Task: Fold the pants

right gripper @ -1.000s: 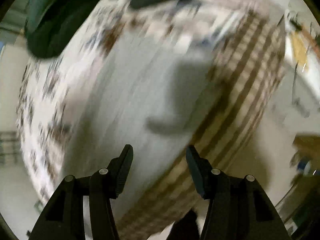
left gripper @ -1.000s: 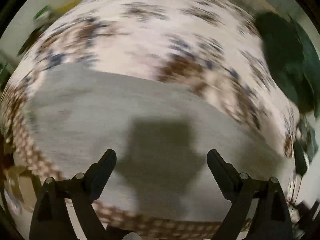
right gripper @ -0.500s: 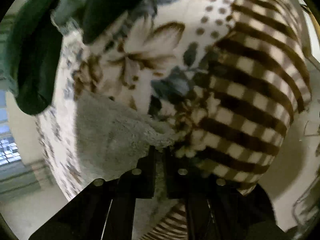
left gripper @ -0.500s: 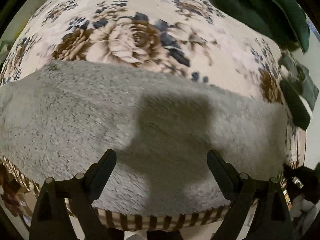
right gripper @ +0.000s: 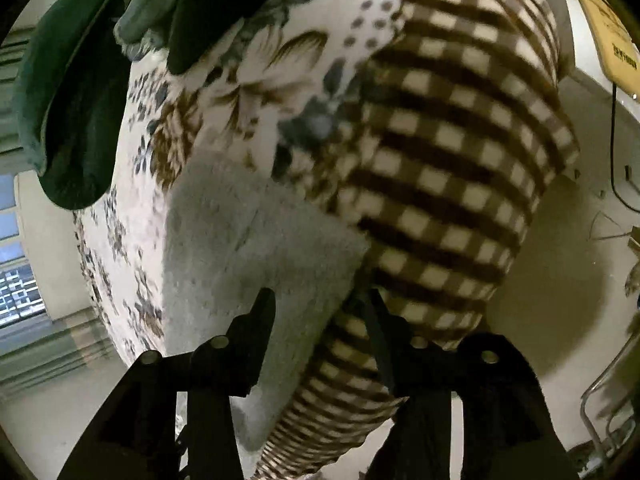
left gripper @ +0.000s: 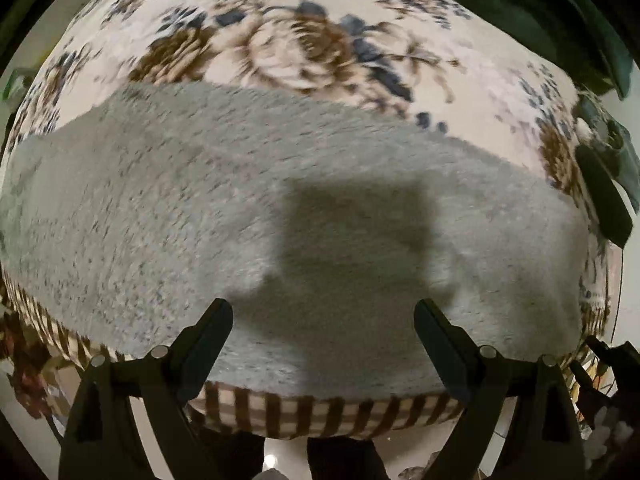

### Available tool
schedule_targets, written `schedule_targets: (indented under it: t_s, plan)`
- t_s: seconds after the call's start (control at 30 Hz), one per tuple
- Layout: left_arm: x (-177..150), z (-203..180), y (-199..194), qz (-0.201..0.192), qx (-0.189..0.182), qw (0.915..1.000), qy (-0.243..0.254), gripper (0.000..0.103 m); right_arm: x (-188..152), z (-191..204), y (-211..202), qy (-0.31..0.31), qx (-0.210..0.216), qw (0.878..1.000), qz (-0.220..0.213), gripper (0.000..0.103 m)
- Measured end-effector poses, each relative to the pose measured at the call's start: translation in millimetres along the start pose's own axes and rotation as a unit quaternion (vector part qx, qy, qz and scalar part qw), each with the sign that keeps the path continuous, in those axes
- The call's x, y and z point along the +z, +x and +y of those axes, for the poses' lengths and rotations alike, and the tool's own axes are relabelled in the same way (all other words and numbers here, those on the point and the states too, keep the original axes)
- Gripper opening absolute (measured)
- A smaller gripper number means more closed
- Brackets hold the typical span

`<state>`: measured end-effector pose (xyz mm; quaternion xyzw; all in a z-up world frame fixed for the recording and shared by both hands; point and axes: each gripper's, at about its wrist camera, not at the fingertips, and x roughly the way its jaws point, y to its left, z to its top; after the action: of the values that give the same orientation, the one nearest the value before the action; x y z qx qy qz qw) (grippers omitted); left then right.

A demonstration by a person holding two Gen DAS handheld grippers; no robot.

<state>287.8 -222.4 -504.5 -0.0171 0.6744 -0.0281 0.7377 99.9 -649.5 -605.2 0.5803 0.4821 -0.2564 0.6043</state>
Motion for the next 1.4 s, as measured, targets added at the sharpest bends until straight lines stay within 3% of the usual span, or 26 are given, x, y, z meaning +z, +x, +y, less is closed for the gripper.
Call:
schedule_targets:
  t_s: [0.17,0.23,0.3,0.33,0.43,0.53,0.57,0.7,0.73,0.77,0.8,0.87,0.93,1.17,1.3,1.4]
  plan:
    - [4,26,11,0.001,0.012,0.9996,-0.025,0.093,-17,17,7,-0.011,-0.021,1.000,0.001,0.050]
    - [5,32,19,0.003,0.015,0.9995,-0.026,0.093,-25,8,20,0.011,-0.003,1.000,0.017,0.058]
    - [7,37,30,0.002,0.007,0.9994,-0.033,0.093,-30,-5,36,0.018,0.015,1.000,0.017,0.074]
    - [10,37,38,0.001,0.004,0.9995,-0.031,0.093,-29,-9,43,0.020,0.022,1.000,0.010,0.075]
    - [17,36,64,0.011,-0.002,0.9997,-0.021,0.093,-21,-21,65,0.017,0.094,0.995,-0.003,0.075]
    - [20,42,82,0.018,-0.014,0.9994,-0.028,0.094,-11,-19,79,0.009,0.197,0.980,-0.030,0.075]
    - [21,45,87,0.020,-0.021,0.9991,-0.031,0.099,-7,-16,86,0.010,0.220,0.975,-0.028,0.075]
    - [26,48,100,0.026,-0.043,0.9983,-0.031,0.103,2,0,115,-0.004,0.239,0.971,-0.020,0.075]
    - [27,48,102,0.027,-0.041,0.9984,-0.029,0.103,3,6,117,-0.013,0.243,0.970,-0.021,0.074]
    - [28,45,105,0.029,-0.032,0.9988,-0.022,0.103,3,13,119,-0.022,0.242,0.970,-0.023,0.065]
    - [28,43,105,0.029,-0.026,0.9991,-0.019,0.103,2,18,121,-0.029,0.241,0.970,-0.021,0.045]
    - [28,39,107,0.036,-0.015,0.9991,-0.016,0.103,0,27,117,-0.040,0.218,0.975,-0.027,0.022]
    - [33,38,101,0.040,-0.018,0.9988,-0.023,0.103,-3,38,108,-0.051,0.208,0.976,-0.040,0.019]
    - [29,75,22,-0.043,-0.057,0.9949,-0.072,0.103,-46,106,37,-0.136,0.200,0.967,-0.078,0.017]
    - [23,126,-16,-0.069,-0.070,0.9901,-0.100,0.103,-110,167,5,-0.212,0.187,0.955,-0.086,0.017]
    - [14,188,-36,-0.082,-0.069,0.9859,-0.128,0.103,-176,221,6,-0.275,0.168,0.943,-0.081,0.017]
